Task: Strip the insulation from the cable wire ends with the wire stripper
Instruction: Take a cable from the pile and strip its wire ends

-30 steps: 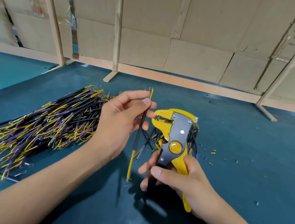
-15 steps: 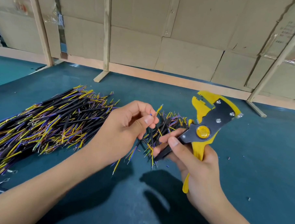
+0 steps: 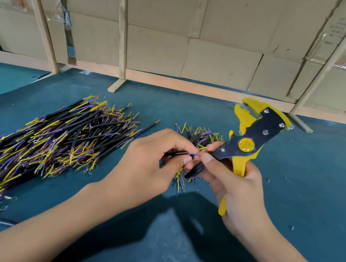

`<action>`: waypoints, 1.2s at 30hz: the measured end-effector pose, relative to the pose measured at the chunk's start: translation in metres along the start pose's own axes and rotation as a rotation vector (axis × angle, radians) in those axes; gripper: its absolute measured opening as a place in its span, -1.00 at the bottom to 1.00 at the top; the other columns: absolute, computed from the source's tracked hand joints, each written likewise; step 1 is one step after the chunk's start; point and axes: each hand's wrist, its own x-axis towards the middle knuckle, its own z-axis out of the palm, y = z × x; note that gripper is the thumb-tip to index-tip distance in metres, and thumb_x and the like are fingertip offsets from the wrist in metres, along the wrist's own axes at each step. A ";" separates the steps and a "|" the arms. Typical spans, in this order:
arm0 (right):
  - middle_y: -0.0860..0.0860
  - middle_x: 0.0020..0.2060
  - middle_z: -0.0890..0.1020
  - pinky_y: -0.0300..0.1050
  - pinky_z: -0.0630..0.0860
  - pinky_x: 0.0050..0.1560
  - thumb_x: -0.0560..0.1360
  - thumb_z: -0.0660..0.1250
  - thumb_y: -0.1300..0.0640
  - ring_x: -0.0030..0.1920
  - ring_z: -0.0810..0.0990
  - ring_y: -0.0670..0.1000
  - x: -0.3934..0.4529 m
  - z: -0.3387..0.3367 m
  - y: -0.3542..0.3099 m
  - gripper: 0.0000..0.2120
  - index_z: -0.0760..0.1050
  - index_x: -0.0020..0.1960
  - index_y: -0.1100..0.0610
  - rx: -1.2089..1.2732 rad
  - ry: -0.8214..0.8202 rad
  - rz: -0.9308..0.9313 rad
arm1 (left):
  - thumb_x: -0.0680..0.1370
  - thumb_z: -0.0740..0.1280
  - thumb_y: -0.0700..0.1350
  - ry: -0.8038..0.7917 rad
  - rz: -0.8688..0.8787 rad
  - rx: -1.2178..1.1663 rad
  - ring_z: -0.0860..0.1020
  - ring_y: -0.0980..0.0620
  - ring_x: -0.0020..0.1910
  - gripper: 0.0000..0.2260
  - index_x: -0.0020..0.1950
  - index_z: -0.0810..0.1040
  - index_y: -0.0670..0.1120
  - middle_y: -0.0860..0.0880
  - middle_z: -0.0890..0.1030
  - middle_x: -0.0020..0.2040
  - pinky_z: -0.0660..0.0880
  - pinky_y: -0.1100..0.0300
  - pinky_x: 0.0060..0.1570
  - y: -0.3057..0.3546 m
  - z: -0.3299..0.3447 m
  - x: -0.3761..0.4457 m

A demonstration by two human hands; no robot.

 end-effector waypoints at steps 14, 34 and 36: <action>0.31 -0.18 0.60 0.22 0.60 -0.06 0.45 0.40 0.35 -0.20 0.62 0.34 0.005 -0.001 -0.005 -0.81 0.54 0.05 0.34 0.203 -0.127 0.139 | 0.57 0.34 -0.18 -0.127 -0.356 -0.489 0.61 0.04 -0.19 -0.82 0.04 0.68 -0.25 -0.14 0.68 -0.21 0.57 0.24 -0.02 0.003 -0.006 0.011; 0.27 -0.21 0.60 0.23 0.60 -0.01 0.47 0.41 0.37 -0.18 0.64 0.31 0.005 -0.002 -0.004 -0.80 0.54 0.09 0.27 0.270 -0.150 0.172 | 0.53 0.27 -0.19 -0.071 -0.387 -0.684 0.44 0.26 -0.45 -0.89 -0.15 0.52 -0.20 0.15 0.53 -0.39 0.37 0.52 -0.37 0.017 0.003 0.012; 0.26 -0.22 0.59 0.23 0.59 -0.02 0.47 0.41 0.37 -0.18 0.64 0.31 0.006 -0.003 -0.005 -0.79 0.54 0.09 0.27 0.262 -0.152 0.167 | 0.53 0.26 -0.21 -0.074 -0.368 -0.683 0.45 0.26 -0.43 -0.89 -0.14 0.52 -0.22 0.11 0.55 -0.36 0.38 0.52 -0.35 0.018 0.003 0.013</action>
